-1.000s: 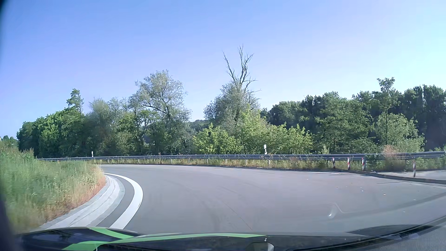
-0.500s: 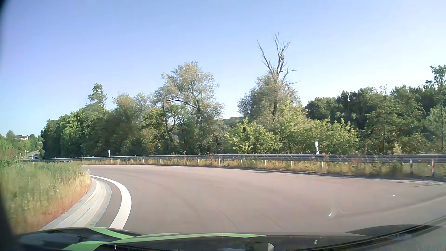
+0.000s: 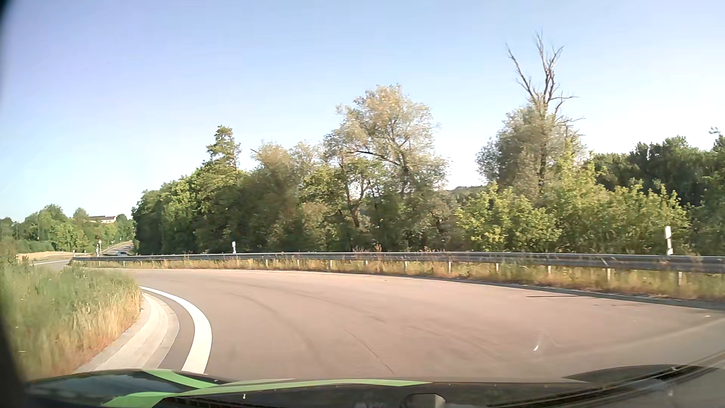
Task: Follow the waypoints while adhering to traffic rules and regulations
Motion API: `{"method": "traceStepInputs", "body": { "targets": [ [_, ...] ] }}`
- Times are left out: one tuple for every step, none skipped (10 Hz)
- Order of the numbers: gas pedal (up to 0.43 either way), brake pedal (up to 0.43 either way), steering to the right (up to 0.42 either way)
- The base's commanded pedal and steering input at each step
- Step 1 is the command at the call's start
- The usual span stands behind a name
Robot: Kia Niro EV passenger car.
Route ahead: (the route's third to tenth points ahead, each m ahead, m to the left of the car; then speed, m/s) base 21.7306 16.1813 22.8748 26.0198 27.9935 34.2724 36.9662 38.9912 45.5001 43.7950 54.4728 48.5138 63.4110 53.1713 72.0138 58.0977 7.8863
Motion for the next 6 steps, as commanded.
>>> {"method": "traceStepInputs", "body": {
  "targets": [
    [0.087,0.0,-0.22],
    [0.087,0.0,-0.22],
    [0.087,0.0,-0.221],
    [0.087,0.0,-0.225],
    [0.087,0.0,-0.233],
    [0.087,0.0,-0.237]
  ]
}}
